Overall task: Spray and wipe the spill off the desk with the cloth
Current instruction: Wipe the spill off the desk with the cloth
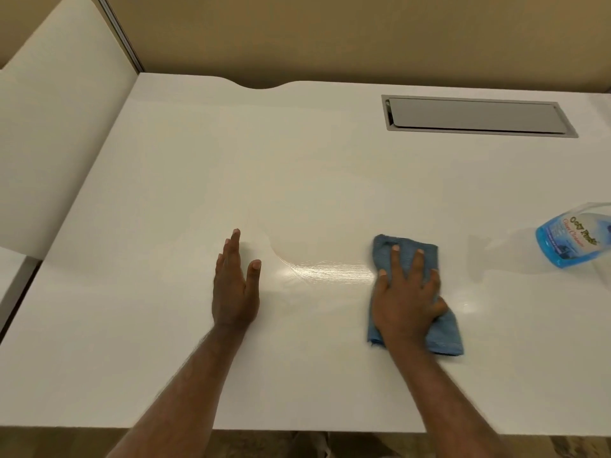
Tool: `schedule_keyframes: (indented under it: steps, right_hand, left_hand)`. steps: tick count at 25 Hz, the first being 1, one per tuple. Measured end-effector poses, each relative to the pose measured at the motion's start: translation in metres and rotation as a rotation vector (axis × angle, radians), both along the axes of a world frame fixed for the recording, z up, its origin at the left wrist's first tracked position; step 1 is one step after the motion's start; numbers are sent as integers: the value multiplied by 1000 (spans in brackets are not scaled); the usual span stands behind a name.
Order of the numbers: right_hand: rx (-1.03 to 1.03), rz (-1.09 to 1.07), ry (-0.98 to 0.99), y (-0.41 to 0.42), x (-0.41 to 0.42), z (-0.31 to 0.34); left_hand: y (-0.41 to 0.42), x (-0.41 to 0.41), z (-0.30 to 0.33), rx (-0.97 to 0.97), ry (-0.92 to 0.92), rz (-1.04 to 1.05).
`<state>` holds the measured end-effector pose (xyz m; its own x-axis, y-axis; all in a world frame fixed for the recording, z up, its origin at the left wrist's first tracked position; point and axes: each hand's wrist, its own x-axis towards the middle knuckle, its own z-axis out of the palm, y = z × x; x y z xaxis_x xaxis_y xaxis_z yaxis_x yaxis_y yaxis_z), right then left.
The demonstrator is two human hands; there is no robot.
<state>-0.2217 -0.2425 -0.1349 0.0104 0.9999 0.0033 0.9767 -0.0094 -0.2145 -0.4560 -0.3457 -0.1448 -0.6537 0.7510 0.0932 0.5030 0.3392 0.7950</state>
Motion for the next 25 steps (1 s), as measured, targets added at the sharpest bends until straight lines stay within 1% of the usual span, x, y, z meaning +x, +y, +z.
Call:
schedule_keyframes:
  steps: [4, 8, 11, 14, 16, 20, 22, 25]
  right_hand:
    - [-28, 189, 65, -37, -98, 1]
    - [-135, 339, 138, -51, -181, 0]
    - [-194, 476, 116, -46, -213, -1]
    - [-198, 566, 50, -19, -227, -2]
    - [-196, 553, 32, 7, -227, 0]
    - [-181, 429, 37, 65, -204, 3]
    - [-174, 332, 33, 94, -177, 3]
    - [-172, 146, 10, 134, -110, 2]
  left_hand:
    - [-5, -3, 4, 63, -56, -32]
    - [-21, -9, 1, 133, -81, 82]
    - [-32, -11, -1, 150, -94, 135]
    - [-35, -11, -1, 138, -87, 123]
    - [-34, -11, -4, 134, -58, 102]
    - [-34, -12, -7, 134, -21, 60]
    - [-35, -11, -6, 131, -15, 57]
    - [-34, -9, -5, 125, -16, 43]
